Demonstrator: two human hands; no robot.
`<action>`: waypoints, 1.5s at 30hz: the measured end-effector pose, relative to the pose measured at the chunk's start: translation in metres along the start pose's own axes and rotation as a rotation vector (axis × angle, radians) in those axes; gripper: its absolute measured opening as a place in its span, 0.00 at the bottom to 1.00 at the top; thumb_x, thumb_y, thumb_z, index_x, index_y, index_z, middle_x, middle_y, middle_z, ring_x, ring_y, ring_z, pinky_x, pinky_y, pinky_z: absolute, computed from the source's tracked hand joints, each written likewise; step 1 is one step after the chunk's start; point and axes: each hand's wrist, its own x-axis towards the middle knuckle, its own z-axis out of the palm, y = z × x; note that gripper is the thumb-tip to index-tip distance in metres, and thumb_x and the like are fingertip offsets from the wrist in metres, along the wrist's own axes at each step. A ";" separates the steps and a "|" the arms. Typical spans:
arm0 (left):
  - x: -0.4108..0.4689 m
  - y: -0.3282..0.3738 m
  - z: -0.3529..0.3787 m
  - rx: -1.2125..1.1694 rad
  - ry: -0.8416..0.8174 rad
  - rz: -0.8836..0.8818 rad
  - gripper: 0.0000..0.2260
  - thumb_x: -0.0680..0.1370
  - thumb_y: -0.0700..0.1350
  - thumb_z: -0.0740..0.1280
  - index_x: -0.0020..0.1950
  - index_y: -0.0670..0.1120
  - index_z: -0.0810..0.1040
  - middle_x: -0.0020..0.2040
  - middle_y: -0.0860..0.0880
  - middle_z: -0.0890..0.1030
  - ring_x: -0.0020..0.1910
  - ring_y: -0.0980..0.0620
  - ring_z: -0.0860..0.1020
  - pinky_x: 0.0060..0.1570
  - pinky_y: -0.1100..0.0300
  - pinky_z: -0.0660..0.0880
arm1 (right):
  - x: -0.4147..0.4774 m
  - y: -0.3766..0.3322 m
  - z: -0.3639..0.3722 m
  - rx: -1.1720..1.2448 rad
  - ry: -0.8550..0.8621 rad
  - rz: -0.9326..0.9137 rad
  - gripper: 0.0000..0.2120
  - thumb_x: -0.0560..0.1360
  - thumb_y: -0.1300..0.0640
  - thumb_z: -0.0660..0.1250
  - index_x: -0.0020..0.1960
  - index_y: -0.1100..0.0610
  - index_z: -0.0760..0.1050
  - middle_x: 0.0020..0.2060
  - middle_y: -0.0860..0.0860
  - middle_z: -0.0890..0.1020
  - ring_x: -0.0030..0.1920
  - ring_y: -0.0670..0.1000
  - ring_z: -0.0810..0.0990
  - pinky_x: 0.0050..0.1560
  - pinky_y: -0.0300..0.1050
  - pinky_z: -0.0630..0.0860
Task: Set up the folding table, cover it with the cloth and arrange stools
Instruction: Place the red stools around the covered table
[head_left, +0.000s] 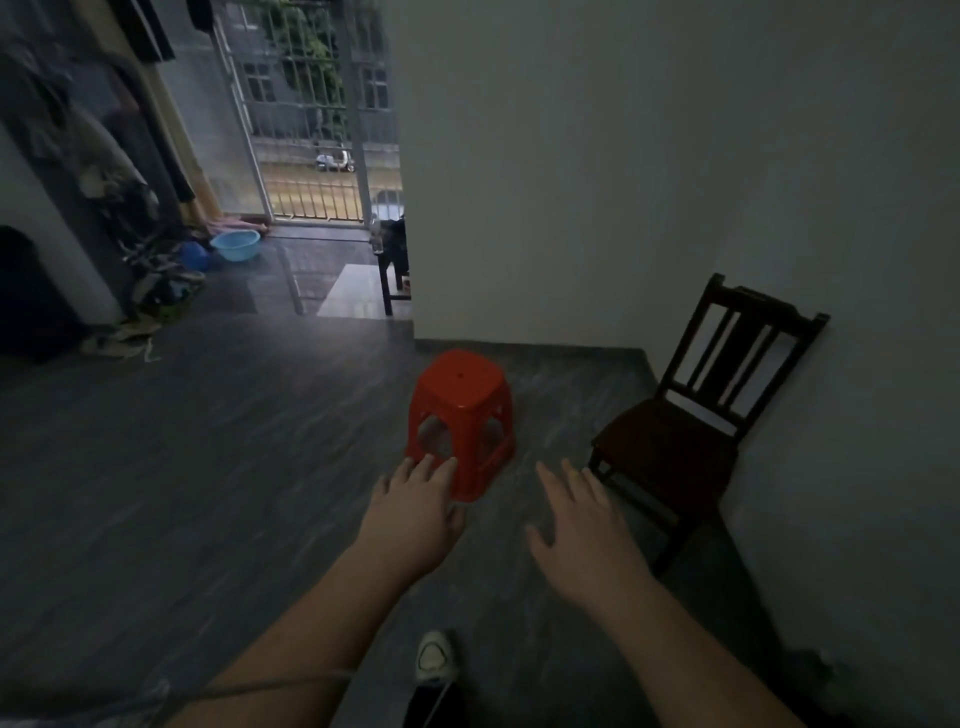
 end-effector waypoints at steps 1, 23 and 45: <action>0.021 -0.002 0.000 -0.007 0.003 -0.007 0.29 0.80 0.60 0.57 0.80 0.54 0.55 0.80 0.47 0.59 0.78 0.42 0.58 0.75 0.43 0.58 | 0.023 0.002 0.000 -0.002 -0.001 -0.004 0.36 0.80 0.41 0.58 0.81 0.46 0.44 0.81 0.52 0.49 0.80 0.54 0.46 0.79 0.54 0.50; 0.510 -0.121 0.002 -0.027 -0.061 -0.120 0.30 0.78 0.62 0.57 0.78 0.54 0.59 0.76 0.48 0.65 0.75 0.43 0.63 0.72 0.43 0.63 | 0.551 0.047 -0.003 0.024 -0.070 -0.030 0.36 0.79 0.42 0.59 0.81 0.49 0.48 0.81 0.54 0.52 0.80 0.56 0.49 0.79 0.53 0.53; 0.827 -0.171 0.200 -0.259 -0.453 -0.614 0.30 0.78 0.54 0.62 0.78 0.50 0.57 0.77 0.45 0.63 0.75 0.42 0.63 0.71 0.45 0.64 | 0.980 0.145 0.184 -0.021 -0.571 -0.240 0.34 0.78 0.47 0.63 0.80 0.54 0.55 0.76 0.58 0.63 0.76 0.58 0.60 0.75 0.53 0.58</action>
